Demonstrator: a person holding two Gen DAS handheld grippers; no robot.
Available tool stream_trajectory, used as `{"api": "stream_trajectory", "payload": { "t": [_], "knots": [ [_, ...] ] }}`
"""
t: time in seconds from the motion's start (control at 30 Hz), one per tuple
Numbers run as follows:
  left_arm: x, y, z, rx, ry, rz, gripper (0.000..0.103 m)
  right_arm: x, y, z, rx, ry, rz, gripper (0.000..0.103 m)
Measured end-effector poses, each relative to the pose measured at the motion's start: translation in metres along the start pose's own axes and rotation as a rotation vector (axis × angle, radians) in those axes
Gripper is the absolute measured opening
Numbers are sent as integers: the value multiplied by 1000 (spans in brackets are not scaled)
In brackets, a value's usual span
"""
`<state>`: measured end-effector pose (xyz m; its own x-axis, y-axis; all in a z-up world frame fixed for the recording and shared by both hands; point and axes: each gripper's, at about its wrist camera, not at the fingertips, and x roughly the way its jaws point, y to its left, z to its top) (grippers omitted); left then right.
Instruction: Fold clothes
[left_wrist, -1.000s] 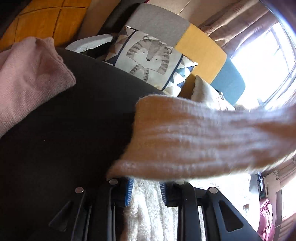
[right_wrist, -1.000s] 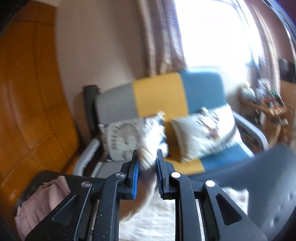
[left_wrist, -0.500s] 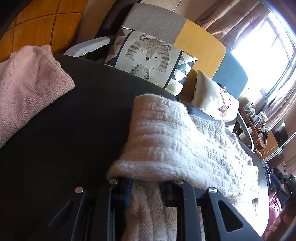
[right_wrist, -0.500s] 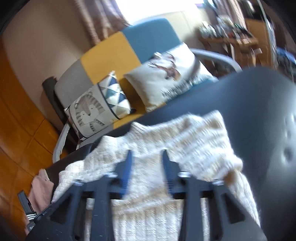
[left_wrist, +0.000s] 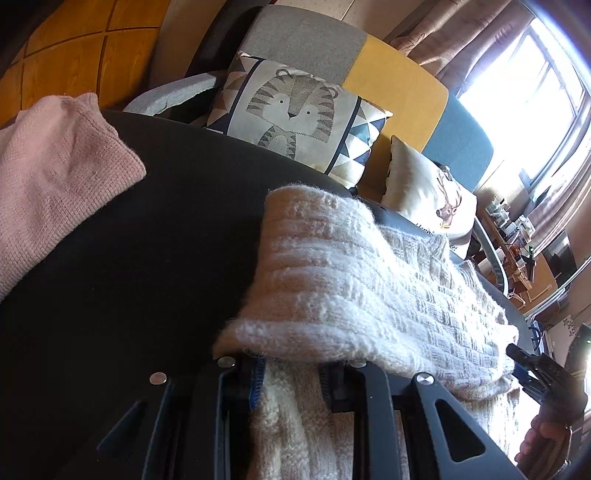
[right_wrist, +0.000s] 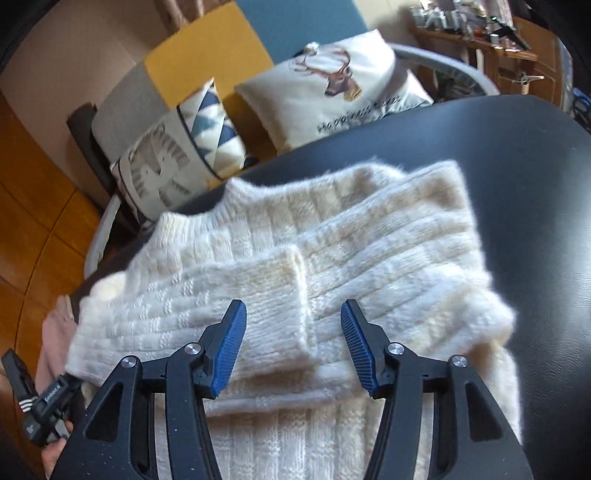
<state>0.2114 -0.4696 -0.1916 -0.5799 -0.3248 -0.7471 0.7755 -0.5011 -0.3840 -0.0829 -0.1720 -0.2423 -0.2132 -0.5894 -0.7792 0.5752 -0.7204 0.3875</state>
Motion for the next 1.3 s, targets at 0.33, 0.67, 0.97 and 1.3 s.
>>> {"api": "stream_trajectory", "payload": {
  "t": [0.33, 0.67, 0.97, 1.3],
  "knots": [
    [2, 1, 0, 8, 3, -3, 23, -17, 5, 1, -2, -62, 65, 10],
    [2, -9, 2, 81, 27, 29, 23, -43, 21, 1, -121, -129, -65, 9],
    [3, -22, 0, 219, 60, 70, 24, -27, 24, -28, -251, -117, -267, 9],
    [-16, -12, -8, 306, 118, 80, 24, -14, 14, -30, -273, -58, -312, 28]
  ]
}}
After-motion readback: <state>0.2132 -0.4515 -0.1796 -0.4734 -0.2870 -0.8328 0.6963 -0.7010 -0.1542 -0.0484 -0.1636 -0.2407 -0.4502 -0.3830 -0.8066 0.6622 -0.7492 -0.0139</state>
